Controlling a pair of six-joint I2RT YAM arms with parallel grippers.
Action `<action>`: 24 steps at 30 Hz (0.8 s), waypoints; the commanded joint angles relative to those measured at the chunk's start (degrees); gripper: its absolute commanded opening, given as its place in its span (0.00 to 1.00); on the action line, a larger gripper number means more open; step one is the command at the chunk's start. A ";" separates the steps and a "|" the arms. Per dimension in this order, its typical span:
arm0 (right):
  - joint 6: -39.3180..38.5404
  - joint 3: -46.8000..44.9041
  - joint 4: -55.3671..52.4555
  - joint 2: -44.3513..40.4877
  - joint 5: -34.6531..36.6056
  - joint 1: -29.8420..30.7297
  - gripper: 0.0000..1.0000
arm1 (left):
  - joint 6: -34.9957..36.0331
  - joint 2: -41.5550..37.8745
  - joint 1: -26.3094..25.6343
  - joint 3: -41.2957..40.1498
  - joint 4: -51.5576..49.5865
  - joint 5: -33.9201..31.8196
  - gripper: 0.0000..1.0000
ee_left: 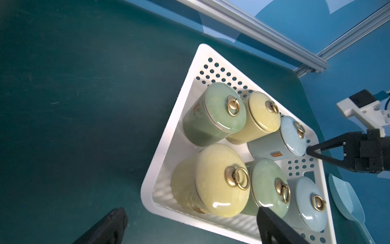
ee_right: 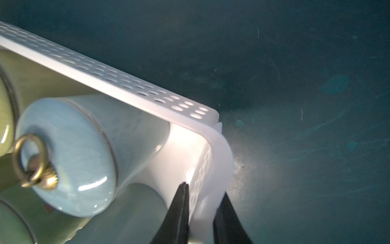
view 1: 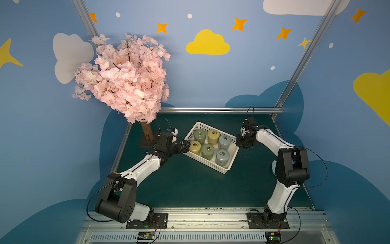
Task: Take the tea canister out of the basket
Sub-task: Adjust the basket at the center of the board.
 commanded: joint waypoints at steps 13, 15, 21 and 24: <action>-12.97 14.24 -0.05 10.02 -2.59 1.77 0.00 | -0.92 -1.49 -0.54 -2.98 0.60 4.21 1.00; -13.61 15.75 -0.22 11.05 -2.72 2.09 0.00 | -1.25 -2.79 -0.92 -3.99 0.23 4.21 1.00; -15.02 19.73 -0.88 13.41 -5.55 2.46 0.00 | -1.67 -7.11 -2.35 -6.70 -1.16 2.85 1.00; -14.79 22.06 -1.37 14.67 -6.19 2.94 0.00 | -1.68 -9.03 -2.85 -7.23 -2.01 2.15 1.00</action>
